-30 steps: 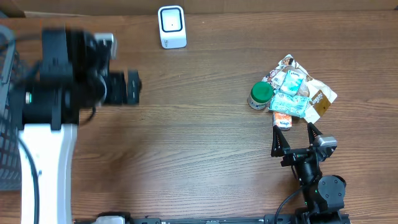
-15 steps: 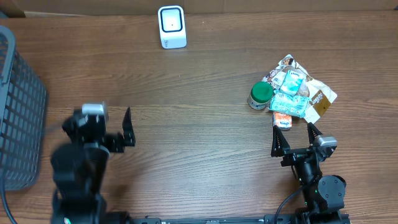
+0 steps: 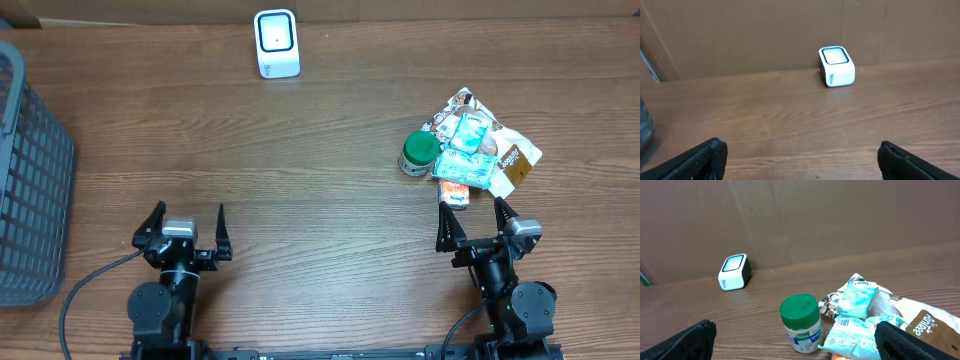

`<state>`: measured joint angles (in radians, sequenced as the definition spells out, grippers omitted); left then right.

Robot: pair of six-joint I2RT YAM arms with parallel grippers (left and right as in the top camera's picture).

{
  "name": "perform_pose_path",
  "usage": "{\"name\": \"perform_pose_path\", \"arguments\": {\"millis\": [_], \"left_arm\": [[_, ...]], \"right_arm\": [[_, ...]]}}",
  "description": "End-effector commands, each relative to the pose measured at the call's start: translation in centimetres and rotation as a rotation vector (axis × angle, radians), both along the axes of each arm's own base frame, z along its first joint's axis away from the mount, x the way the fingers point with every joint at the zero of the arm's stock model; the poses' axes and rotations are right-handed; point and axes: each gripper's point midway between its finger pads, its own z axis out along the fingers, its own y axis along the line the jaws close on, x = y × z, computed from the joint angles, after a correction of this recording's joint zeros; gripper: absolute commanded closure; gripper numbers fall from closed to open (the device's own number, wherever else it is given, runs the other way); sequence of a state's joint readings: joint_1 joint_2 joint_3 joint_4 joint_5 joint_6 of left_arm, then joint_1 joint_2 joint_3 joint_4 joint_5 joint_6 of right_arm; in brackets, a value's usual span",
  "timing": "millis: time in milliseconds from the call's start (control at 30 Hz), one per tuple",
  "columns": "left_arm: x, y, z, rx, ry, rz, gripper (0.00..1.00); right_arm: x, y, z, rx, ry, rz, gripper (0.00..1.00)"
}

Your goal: Scan the item barcode

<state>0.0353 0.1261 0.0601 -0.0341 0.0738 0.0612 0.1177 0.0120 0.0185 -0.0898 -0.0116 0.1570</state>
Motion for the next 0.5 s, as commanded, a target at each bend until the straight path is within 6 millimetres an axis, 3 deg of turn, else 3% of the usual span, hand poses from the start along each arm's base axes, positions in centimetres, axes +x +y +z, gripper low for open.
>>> {"name": "perform_pose_path", "arguments": {"millis": [0,467], "left_arm": [[-0.19,0.19,-0.69,0.034,-0.027,0.006,0.0],[-0.49,0.13,-0.87,0.03,-0.03,0.005,0.01]], "right_arm": [[0.03,-0.13,-0.15,0.004,-0.004,-0.005,0.0],[0.03,-0.14,-0.16,0.004,-0.004,-0.006,0.0]]}}
